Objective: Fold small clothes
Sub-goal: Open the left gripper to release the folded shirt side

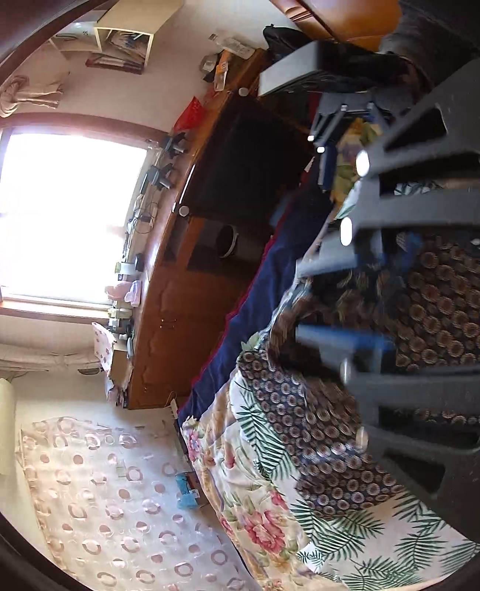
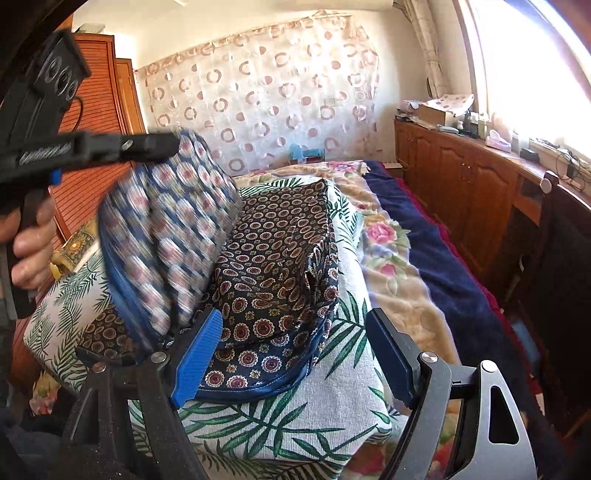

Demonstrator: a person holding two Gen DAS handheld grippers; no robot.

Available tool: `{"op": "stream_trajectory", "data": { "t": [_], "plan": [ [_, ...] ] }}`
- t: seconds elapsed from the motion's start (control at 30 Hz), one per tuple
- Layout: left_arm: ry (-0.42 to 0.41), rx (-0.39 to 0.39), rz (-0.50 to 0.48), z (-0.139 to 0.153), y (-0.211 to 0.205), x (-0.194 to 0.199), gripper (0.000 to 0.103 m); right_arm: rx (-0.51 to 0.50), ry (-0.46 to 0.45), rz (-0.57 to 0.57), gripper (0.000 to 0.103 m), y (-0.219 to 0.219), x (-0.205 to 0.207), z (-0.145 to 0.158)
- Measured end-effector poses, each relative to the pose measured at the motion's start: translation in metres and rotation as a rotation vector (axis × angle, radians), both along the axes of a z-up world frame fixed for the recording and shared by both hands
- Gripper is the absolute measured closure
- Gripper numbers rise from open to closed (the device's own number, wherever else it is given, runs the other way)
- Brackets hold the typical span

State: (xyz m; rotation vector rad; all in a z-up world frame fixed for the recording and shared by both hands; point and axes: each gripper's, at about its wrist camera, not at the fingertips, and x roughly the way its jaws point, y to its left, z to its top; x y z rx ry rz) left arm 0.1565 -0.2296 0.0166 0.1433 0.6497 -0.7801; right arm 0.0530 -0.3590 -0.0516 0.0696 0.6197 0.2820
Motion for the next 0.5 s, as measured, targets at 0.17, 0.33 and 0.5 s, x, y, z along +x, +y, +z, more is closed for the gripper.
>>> {"op": "stream_trajectory", "data": {
  "t": [0.17, 0.33, 0.5],
  "plan": [
    [-0.014, 0.003, 0.039, -0.006, 0.028, -0.013, 0.027, -0.008, -0.004, -0.009, 0.022, 0.002, 0.001, 0.003],
    [0.0, -0.004, 0.114, -0.017, 0.071, -0.021, 0.026, -0.017, -0.005, -0.003, 0.022, 0.009, 0.007, 0.007],
    [0.013, -0.004, 0.207, -0.03, 0.111, -0.025, 0.026, -0.025, -0.006, 0.016, 0.022, 0.02, 0.021, 0.012]
  ]
}}
